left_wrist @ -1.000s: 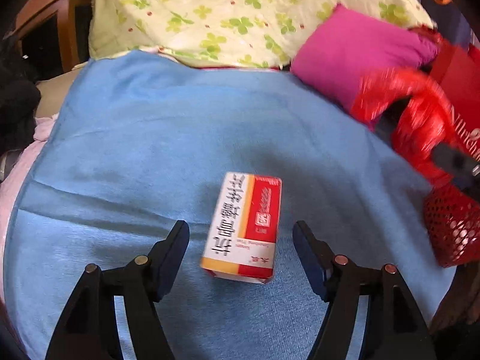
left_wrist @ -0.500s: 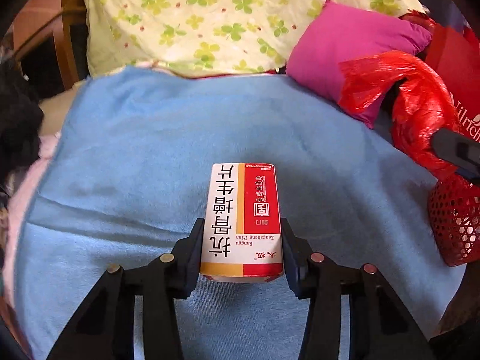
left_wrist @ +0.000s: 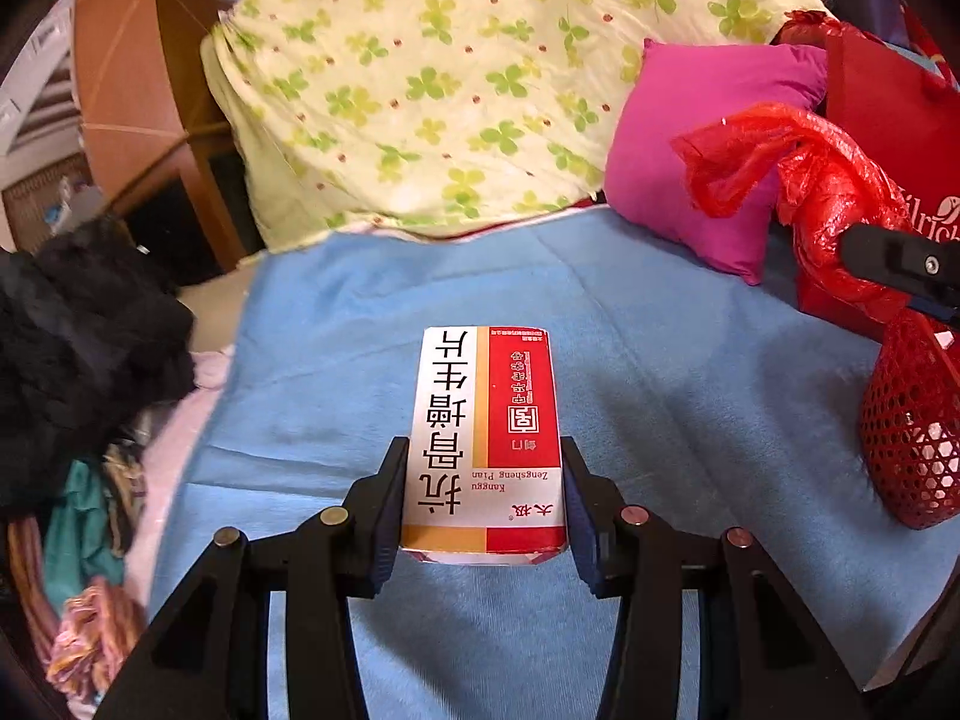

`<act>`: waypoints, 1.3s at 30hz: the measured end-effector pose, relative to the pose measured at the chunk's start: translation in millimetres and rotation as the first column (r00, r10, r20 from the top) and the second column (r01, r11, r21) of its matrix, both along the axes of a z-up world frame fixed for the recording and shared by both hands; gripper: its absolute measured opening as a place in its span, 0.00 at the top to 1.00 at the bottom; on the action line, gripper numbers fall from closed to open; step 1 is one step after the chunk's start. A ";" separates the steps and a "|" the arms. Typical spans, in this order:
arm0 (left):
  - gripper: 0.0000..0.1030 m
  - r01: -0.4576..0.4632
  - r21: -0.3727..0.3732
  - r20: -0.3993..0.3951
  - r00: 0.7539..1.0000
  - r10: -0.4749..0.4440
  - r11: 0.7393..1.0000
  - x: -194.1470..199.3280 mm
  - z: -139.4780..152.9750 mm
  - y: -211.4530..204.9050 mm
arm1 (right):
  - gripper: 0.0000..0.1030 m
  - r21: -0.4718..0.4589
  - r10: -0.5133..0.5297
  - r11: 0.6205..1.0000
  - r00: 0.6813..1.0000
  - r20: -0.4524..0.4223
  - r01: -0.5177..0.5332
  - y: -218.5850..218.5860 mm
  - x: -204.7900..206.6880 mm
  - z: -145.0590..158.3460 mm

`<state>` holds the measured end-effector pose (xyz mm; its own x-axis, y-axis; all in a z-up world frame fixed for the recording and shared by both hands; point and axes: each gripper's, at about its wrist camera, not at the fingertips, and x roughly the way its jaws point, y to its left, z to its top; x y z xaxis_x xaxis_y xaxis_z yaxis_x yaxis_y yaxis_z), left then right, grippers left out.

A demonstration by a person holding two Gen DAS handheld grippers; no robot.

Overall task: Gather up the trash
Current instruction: 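Carry the red bag and medicine box over the red basket with both tools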

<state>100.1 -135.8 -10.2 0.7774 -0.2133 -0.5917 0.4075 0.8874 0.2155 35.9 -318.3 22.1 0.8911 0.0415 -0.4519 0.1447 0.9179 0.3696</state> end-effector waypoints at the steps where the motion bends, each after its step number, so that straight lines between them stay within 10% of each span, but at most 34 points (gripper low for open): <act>1: 0.53 -0.005 0.004 0.015 1.000 0.005 1.000 -8.4 3.7 -0.6 | 0.48 -0.009 -0.007 1.000 1.000 0.010 0.007 0.0 -6.7 1.2; 26: 0.53 0.102 0.024 0.166 0.981 -0.104 0.995 -110.5 75.2 -67.2 | 0.48 0.048 -0.213 0.977 0.955 0.207 0.207 -70.1 -134.2 23.3; 39: 0.51 0.356 -0.086 0.043 0.934 -0.353 0.931 -119.3 78.2 -158.7 | 0.46 0.277 -0.370 0.901 0.924 0.094 0.333 -167.1 -170.6 -3.1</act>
<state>-19.2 -294.6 68.1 0.6563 -0.5302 -0.5368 0.6945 0.7025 0.1553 -134.7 -485.4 19.0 0.9221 -0.1909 -0.3367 0.3699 0.6905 0.6216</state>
